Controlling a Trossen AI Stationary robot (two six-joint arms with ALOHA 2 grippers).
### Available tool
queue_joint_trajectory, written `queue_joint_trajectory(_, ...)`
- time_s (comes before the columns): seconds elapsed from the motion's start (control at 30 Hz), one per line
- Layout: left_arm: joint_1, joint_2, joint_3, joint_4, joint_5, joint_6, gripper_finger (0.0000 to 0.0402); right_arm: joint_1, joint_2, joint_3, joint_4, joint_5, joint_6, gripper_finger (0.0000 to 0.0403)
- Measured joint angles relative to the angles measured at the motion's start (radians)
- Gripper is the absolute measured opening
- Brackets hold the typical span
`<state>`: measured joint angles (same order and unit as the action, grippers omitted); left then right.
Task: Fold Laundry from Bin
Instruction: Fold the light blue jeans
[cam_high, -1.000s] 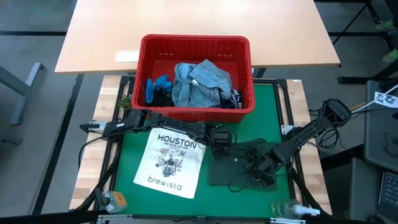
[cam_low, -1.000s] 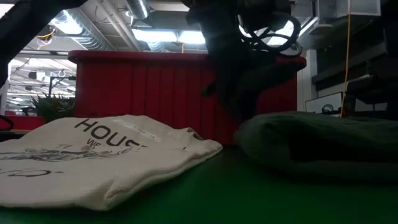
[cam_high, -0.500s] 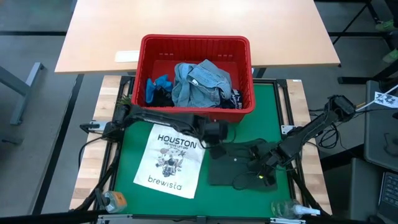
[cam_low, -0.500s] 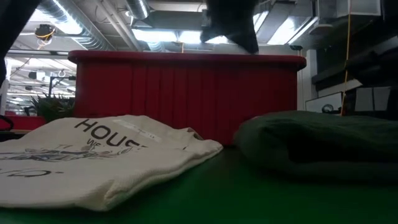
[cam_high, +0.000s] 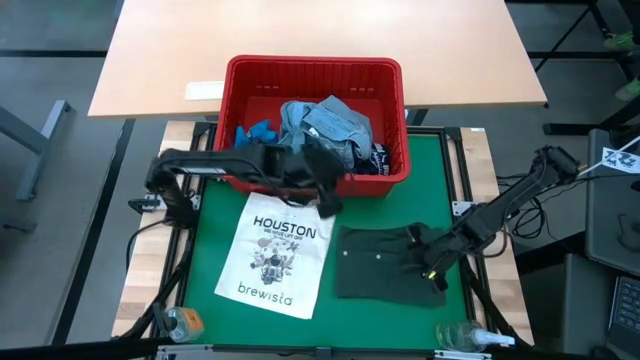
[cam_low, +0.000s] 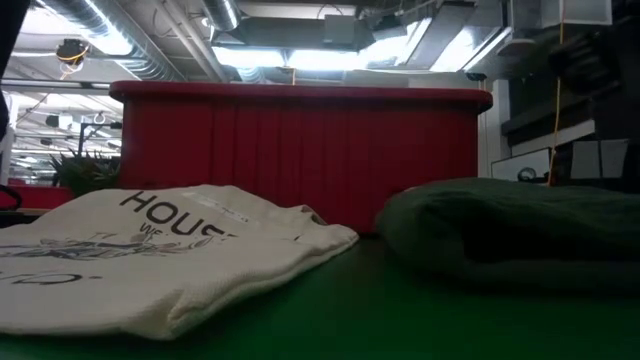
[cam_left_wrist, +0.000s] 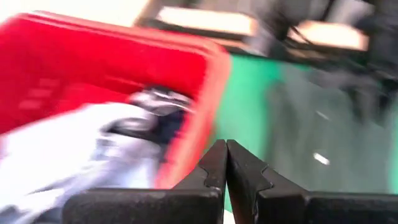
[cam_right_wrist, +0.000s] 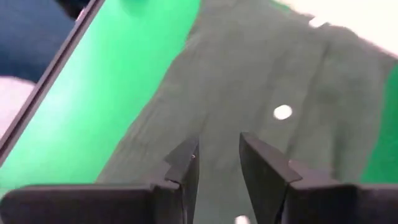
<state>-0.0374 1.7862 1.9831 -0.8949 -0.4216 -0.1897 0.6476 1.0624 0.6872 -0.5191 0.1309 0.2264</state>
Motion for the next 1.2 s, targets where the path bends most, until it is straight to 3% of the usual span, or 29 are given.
queue_joint_trajectory(0.2,0.088,-0.076,0.0,-0.049,-0.284,0.002,0.0003,0.0,-0.037,0.0,0.001,0.126,0.0,0.0115)
queue_joint_trajectory(0.37,0.182,-0.099,0.0,-0.113,-0.339,0.033,0.0003,-0.001,-0.038,0.0,-0.001,0.175,0.0,0.0115)
queue_joint_trajectory(0.63,0.327,-0.087,-0.01,-0.161,-0.284,0.154,0.003,-0.058,-0.038,0.0,0.035,0.348,-0.169,0.0115)
queue_joint_trajectory(0.9,0.499,-0.085,-0.019,-0.151,-0.182,0.252,0.0119,-0.22,-0.038,0.0,0.169,0.349,-0.38,0.0115)
queue_joint_trajectory(1.2,0.661,-0.085,-0.019,-0.151,-0.014,0.207,0.0178,-0.397,-0.037,0.0,0.181,0.349,-0.396,0.0115)
